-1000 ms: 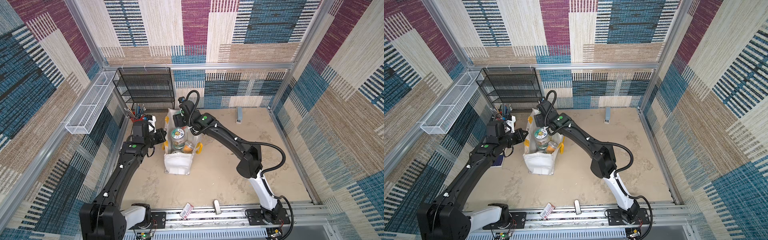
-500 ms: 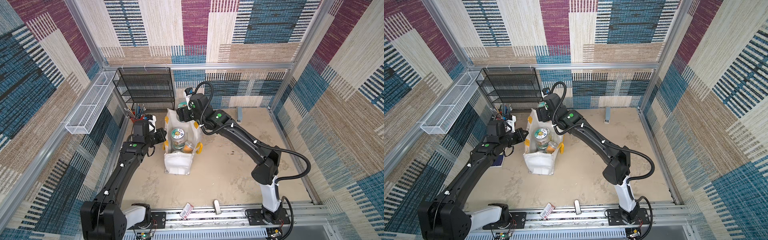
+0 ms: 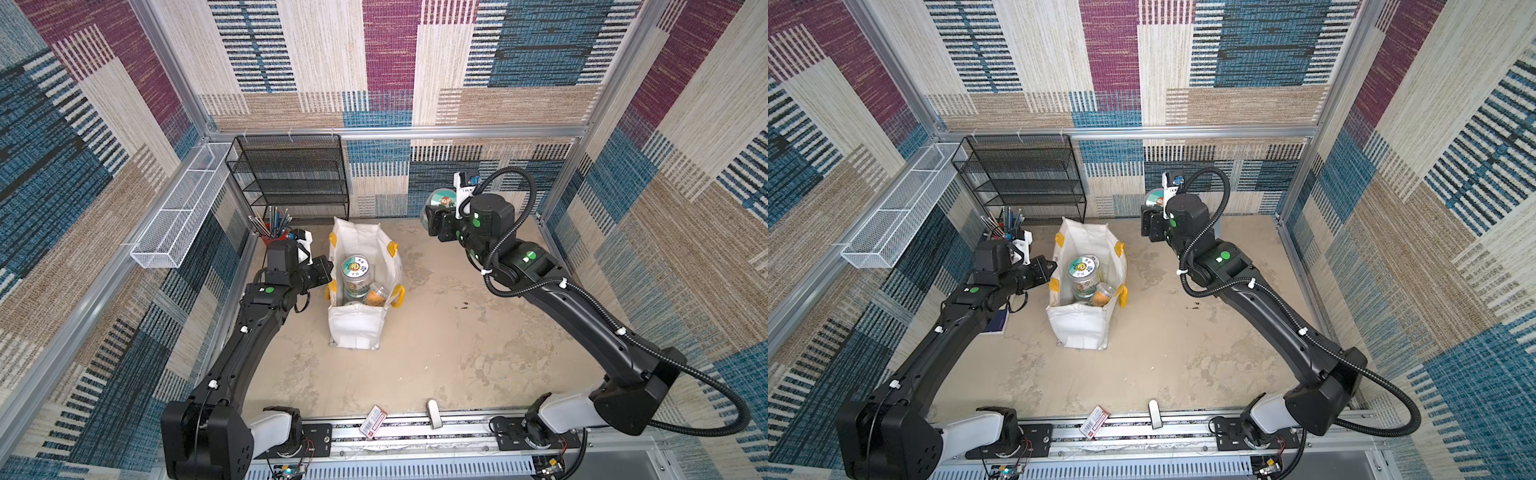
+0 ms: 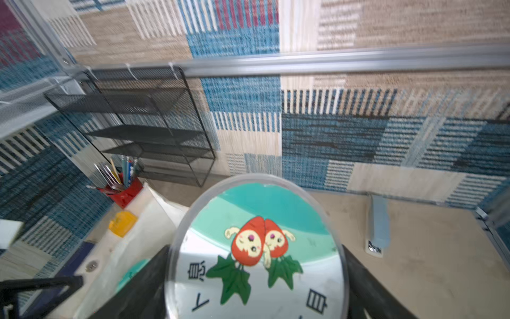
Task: Take out the seed jars from the canvas bag
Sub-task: Place the seed jar at the center of the board.
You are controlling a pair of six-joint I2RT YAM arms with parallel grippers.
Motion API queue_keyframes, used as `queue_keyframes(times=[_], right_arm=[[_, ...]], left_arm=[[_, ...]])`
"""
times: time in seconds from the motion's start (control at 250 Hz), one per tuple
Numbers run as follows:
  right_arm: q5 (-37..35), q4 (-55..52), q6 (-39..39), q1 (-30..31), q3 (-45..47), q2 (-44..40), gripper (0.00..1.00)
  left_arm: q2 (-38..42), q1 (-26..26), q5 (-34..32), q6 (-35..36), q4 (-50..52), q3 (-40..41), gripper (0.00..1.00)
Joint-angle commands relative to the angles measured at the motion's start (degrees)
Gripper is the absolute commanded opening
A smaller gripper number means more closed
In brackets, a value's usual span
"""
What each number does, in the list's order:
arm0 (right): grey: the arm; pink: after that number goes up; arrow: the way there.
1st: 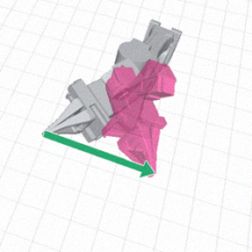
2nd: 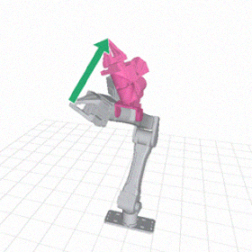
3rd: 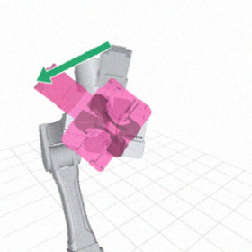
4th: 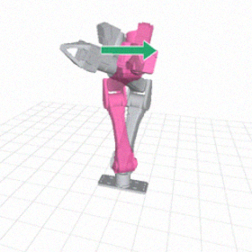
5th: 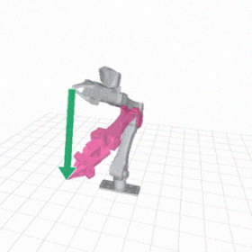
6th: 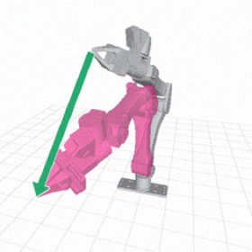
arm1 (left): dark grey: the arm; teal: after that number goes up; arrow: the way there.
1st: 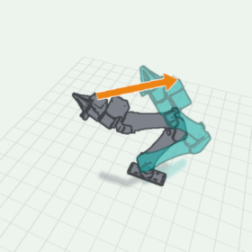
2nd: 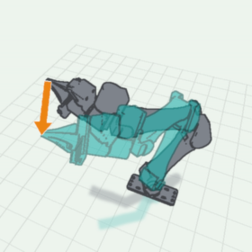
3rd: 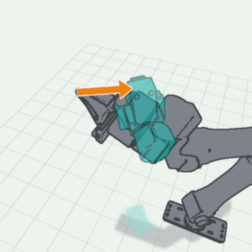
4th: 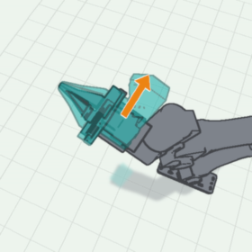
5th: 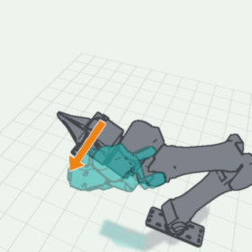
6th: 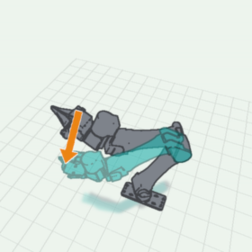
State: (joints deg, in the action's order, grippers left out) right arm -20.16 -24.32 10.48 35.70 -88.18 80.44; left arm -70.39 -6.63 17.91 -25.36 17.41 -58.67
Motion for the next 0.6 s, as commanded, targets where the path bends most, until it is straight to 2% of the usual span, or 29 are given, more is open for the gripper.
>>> queue_keyframes(times=[0.0,0.26,0.592], right_arm=[[-1.1,2.4,1.5,-2.6,4.5,-3.4,0.78],[1.7,6.5,5.8,-10.2,20.5,-7.8,0.78],[4.2,16.6,8.9,-16.4,35.4,-4.2,0.78]], left_arm=[[0.1,0.0,-0.8,0.4,-1.0,-0.2,0.00],[0.1,0.0,-0.4,0.4,-0.9,-0.2,0.00],[0.4,0.0,-0.4,0.4,-0.7,0.1,0.00]])
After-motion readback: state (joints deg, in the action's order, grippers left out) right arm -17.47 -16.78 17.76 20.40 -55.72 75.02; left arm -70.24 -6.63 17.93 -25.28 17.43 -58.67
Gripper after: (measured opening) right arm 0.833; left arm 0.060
